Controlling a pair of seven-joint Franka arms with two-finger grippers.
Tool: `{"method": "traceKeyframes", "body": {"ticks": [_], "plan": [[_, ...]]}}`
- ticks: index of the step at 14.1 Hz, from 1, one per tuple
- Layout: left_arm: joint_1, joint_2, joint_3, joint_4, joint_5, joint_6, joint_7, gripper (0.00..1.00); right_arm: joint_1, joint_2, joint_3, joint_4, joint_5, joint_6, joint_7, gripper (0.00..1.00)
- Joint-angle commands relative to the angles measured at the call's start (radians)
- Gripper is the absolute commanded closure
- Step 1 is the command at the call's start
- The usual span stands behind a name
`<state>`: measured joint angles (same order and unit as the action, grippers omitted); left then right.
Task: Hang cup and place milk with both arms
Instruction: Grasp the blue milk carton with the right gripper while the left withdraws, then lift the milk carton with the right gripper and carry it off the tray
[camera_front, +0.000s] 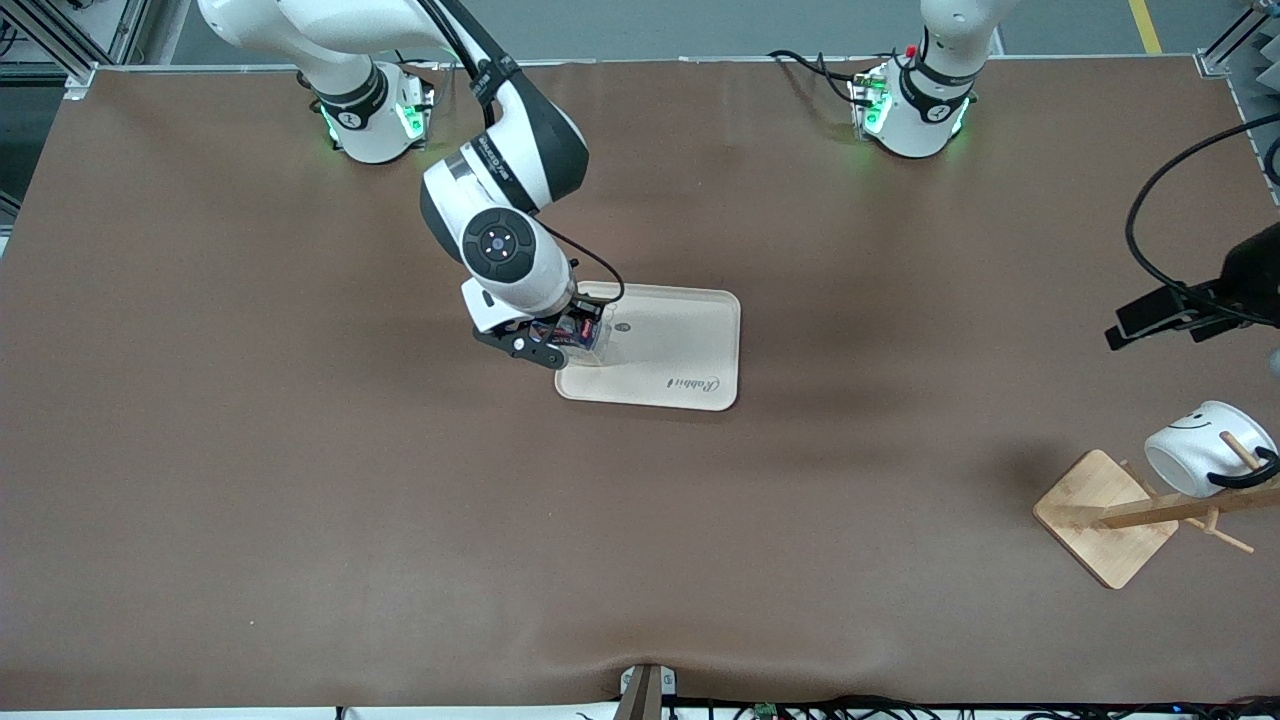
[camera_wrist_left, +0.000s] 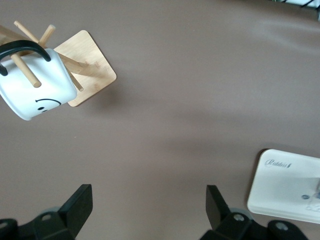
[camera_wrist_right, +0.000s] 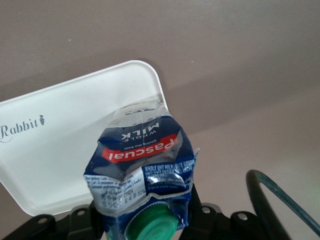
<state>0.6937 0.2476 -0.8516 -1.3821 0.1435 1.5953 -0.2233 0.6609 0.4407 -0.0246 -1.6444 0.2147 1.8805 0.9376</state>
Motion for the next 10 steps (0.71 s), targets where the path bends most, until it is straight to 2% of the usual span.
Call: {"method": "traceKeyframes", "body": {"ticks": [1,2,4,5,9,10], "plan": [[-0.008,-0.019,-0.049,-0.006,0.112,-0.020,-0.004,0.00,-0.030,-0.014,0.009,0.061,0.002,-0.113,0.021,1.00],[-0.013,-0.018,-0.050,-0.002,0.135,-0.017,0.008,0.00,-0.058,-0.013,0.009,0.104,0.014,-0.171,0.015,1.00],[-0.025,-0.022,-0.056,-0.002,0.136,-0.018,0.022,0.00,-0.142,-0.008,0.009,0.194,0.104,-0.288,-0.006,1.00],[-0.026,-0.024,-0.058,0.000,0.134,-0.018,0.021,0.00,-0.176,-0.011,0.009,0.219,0.141,-0.296,-0.061,1.00],[-0.029,-0.066,-0.061,0.000,0.120,-0.026,0.024,0.00,-0.380,-0.016,0.009,0.259,0.152,-0.325,-0.362,1.00],[-0.066,-0.080,-0.053,0.000,0.123,-0.038,0.024,0.00,-0.436,-0.016,0.008,0.259,0.147,-0.360,-0.453,1.00]]}}
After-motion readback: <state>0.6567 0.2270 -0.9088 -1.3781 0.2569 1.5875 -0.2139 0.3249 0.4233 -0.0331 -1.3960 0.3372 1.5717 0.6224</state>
